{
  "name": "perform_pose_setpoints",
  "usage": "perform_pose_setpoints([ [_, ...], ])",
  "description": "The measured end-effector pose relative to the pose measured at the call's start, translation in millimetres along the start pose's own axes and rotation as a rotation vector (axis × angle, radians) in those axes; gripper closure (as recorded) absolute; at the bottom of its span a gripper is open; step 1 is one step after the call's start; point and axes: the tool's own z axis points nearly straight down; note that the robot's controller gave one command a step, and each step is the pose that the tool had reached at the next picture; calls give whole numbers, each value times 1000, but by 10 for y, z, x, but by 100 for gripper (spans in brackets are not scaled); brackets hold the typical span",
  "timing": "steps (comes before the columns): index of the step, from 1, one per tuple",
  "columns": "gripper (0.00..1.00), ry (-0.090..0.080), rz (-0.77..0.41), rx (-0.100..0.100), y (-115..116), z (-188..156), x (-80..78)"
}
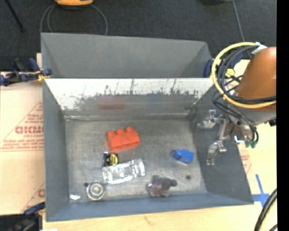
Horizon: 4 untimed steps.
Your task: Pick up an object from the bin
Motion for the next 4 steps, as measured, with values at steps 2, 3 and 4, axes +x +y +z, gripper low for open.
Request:
perform_pose_setpoints([
  [2, 0, -8, -23, 0, -51, 1593, -47],
  [3, 100, -15, -26, 2, -52, 1536, -74],
  [4, 100, -7, -260, 2, -227, 144, 37],
])
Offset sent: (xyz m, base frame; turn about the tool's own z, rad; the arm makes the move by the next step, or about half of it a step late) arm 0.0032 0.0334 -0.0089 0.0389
